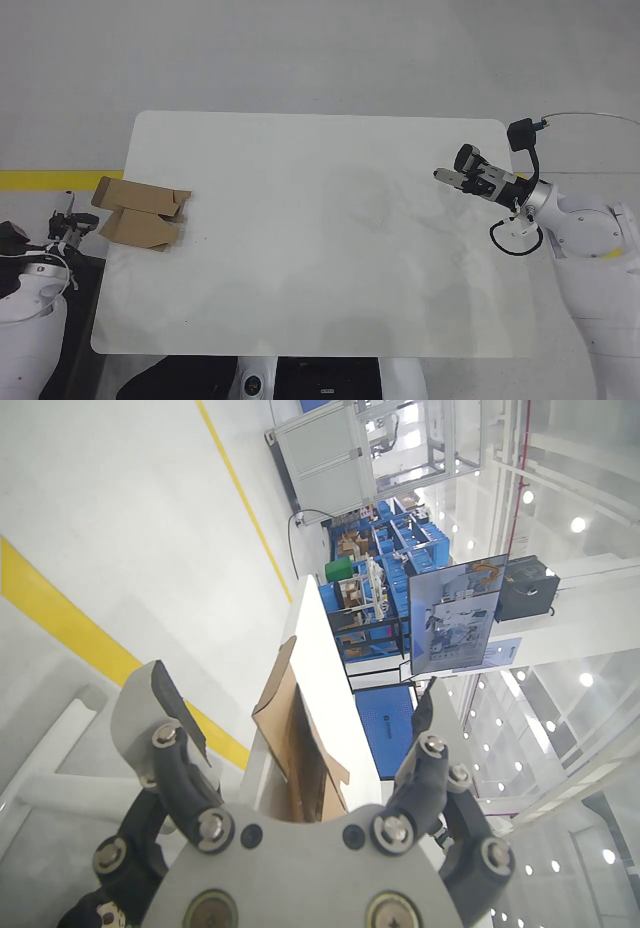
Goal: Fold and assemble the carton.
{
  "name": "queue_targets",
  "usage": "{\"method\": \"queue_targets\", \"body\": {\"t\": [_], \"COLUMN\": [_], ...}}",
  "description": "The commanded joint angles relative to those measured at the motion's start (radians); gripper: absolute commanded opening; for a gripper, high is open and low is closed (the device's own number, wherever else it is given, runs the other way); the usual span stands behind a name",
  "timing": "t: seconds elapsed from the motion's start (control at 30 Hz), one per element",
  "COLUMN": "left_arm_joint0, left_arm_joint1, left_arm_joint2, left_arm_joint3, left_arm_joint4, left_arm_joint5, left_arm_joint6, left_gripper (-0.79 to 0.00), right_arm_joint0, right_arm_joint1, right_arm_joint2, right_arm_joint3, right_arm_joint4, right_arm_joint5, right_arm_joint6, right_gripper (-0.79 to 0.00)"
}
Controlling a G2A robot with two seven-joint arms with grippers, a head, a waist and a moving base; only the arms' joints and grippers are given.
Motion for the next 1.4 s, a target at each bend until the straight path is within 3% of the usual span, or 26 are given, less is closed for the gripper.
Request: {"method": "queue_targets", "body": {"t": [0.0, 0.33, 0.47, 0.57, 0.9, 1.37], "left_arm_joint0": [-0.001, -0.036, -0.067, -0.090, -0.130, -0.163], "left_arm_joint1": [-0.004, -0.024, -0.032, -0.037, -0.046, -0.046], "left_arm_joint2": [0.005, 0.029, 0.040, 0.048, 0.051, 0.020], "left_arm_joint3": [0.003, 0.019, 0.044, 0.070, 0.140, 0.144], "left_arm_joint4": [-0.010, -0.046, -0.034, -0.016, 0.022, 0.061], "left_arm_joint5": [0.019, 0.016, 0.015, 0.013, -0.013, -0.047], "left_arm_joint6": [-0.022, -0.111, -0.110, -0.105, -0.100, -0.053], "left_gripper": [0.000, -0.003, -0.151, -0.382, -0.779, -0.785], "right_arm_joint0": [0.000, 0.000, 0.000, 0.000, 0.000, 0.000], "right_arm_joint1": [0.000, 0.000, 0.000, 0.000, 0.000, 0.000], "right_arm_joint2": [0.000, 0.000, 0.000, 0.000, 0.000, 0.000], "right_arm_joint3": [0.000, 0.000, 0.000, 0.000, 0.000, 0.000], "right_arm_joint4": [0.000, 0.000, 0.000, 0.000, 0.000, 0.000], "right_arm_joint5": [0.000, 0.000, 0.000, 0.000, 0.000, 0.000], "right_arm_joint6": [0.000, 0.000, 0.000, 0.000, 0.000, 0.000], "right_gripper": [0.000, 0.000, 0.000, 0.000, 0.000, 0.000]}}
